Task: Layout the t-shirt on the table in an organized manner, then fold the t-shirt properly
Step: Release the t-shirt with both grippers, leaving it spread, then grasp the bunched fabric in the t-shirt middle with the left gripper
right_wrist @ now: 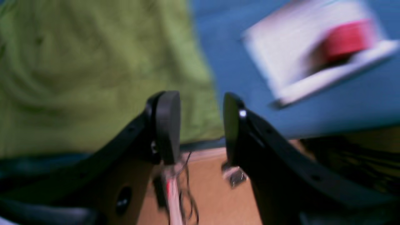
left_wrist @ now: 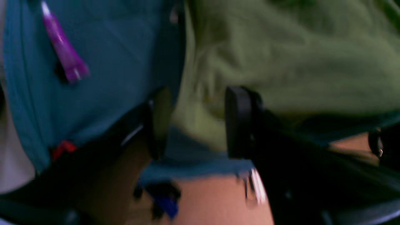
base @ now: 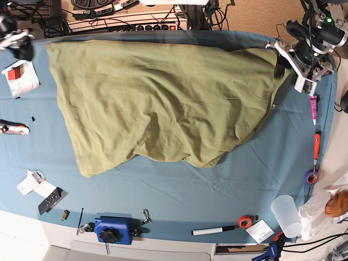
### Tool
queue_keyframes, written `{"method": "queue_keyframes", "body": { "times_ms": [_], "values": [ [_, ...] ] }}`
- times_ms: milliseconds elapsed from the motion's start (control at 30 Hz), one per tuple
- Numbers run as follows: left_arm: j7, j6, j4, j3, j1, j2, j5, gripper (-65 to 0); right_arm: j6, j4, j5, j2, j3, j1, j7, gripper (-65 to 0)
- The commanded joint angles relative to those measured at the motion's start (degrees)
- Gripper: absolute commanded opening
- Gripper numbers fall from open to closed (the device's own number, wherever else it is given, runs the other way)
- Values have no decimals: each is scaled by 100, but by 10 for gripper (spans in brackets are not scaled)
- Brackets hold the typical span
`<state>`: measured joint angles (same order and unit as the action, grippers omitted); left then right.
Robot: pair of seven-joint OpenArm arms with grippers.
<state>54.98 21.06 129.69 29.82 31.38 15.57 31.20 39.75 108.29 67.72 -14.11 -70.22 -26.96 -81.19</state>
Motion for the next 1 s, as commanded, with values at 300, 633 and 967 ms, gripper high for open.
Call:
{"method": "queue_keyframes", "body": {
  "times_ms": [300,633,967],
  "values": [
    [-754,28,-328,31,-1193,61,59,-362,25,83,-271,-544,656,651,256,-417],
    [-872,1167,-2341,-750,-2343,315,544,-362,-247,79,-1690,-557,2638,1504,907,-418],
    [-787,997,-3991,-2297,-3685,616,319,-362,-514,79,-2946,-557,4024,1853,1237,-418]
  ]
}}
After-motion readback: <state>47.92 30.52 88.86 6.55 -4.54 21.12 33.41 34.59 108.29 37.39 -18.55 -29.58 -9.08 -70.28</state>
